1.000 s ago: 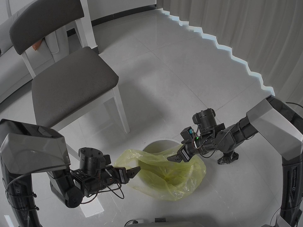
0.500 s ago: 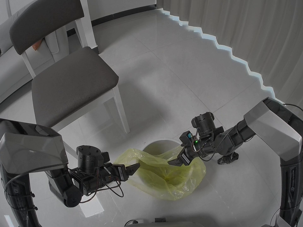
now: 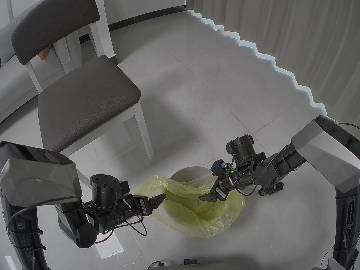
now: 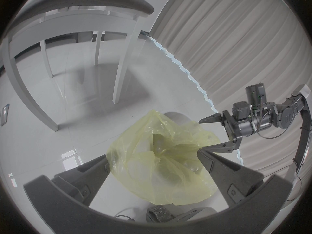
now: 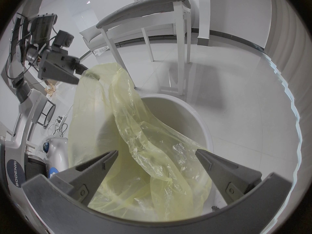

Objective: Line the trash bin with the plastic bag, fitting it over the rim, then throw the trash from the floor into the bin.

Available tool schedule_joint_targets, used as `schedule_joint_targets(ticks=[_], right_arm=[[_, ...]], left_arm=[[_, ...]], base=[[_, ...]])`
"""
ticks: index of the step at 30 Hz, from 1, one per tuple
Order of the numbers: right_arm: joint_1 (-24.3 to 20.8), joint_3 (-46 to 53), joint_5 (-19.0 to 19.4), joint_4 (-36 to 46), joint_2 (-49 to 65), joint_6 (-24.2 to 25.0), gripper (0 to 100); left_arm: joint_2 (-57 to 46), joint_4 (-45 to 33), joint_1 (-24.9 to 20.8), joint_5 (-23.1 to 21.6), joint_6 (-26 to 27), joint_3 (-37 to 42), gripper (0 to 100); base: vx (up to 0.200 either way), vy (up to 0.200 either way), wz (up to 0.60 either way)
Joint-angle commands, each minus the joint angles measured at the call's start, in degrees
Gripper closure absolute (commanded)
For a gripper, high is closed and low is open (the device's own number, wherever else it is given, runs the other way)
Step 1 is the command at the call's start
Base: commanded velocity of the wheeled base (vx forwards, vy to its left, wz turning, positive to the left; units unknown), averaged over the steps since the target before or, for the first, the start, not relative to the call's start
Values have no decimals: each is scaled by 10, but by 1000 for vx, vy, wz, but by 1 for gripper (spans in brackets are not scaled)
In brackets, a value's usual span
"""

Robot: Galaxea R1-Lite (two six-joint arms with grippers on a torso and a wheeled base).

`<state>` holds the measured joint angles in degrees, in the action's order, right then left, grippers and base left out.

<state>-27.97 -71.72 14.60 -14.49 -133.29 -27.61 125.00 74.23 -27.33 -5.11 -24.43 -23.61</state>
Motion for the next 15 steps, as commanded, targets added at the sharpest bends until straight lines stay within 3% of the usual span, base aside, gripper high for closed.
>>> schedule_joint_targets(ticks=[1, 10, 11, 15], right_arm=[[2, -7, 0, -4, -21, -6, 0], [10, -14, 0, -24, -43, -32, 0], [11, -15, 0, -24, -43, -34, 100], [11, -18, -2, -23, -40, -34, 100]], left_arm=[[6, 16, -1, 0, 1, 12, 0], [15, 28, -1, 0, 1, 15, 0], [15, 28, -1, -1, 1, 15, 0], [19, 28, 0, 0, 1, 14, 0]], base=[[0, 0, 0], [0, 0, 0], [0, 0, 0], [0, 0, 0]])
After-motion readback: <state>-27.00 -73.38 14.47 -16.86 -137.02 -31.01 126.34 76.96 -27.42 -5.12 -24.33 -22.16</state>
